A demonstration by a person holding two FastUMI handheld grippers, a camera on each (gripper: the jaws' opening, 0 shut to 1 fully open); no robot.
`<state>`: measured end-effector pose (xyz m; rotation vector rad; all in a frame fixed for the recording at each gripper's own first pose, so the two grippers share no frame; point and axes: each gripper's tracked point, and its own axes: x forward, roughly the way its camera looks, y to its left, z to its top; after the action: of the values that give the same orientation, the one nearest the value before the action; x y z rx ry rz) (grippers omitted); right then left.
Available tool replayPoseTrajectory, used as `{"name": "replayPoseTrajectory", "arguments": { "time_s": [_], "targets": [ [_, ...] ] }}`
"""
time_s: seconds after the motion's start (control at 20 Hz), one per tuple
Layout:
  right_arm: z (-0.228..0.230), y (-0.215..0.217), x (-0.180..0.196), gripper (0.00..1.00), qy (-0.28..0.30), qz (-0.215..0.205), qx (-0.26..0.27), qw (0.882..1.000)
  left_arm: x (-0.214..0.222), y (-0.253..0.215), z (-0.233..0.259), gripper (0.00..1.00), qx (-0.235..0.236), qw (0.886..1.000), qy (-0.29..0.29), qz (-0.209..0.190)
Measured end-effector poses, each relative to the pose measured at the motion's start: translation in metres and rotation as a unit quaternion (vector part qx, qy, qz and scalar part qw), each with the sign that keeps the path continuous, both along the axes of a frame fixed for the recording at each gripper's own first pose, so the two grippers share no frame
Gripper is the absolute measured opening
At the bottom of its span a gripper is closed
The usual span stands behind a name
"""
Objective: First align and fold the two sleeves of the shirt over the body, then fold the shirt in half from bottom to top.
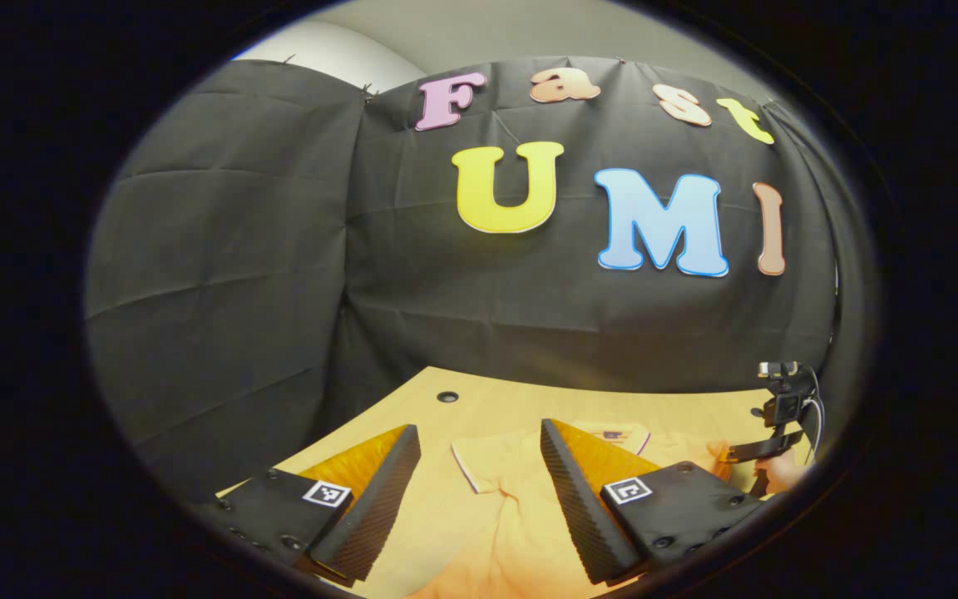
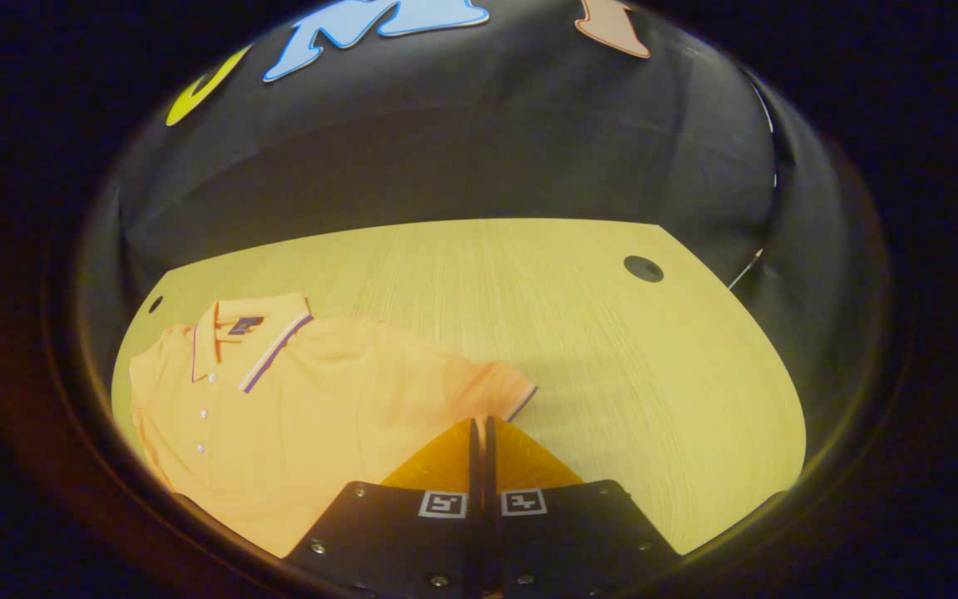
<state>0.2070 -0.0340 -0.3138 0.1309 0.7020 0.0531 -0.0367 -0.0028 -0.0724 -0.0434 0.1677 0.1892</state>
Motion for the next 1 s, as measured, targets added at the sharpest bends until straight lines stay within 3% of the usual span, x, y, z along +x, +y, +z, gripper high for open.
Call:
{"name": "replayPoseTrajectory", "arguments": {
  "time_s": [0.4, 1.0],
  "targets": [
    [0.052, 0.041, 0.001, 0.0, -0.068, 0.064, -0.024, 0.995, -0.004, 0.001, 0.0, 0.95, -0.006, 1.0, -0.004, 0.004],
    [0.044, 0.121, -0.011, 0.03, -0.072, 0.175, -0.035, 0.981, -0.025, 0.012, -0.008, 0.94, -0.004, 1.0, -0.004, 0.019]
  ]
}}
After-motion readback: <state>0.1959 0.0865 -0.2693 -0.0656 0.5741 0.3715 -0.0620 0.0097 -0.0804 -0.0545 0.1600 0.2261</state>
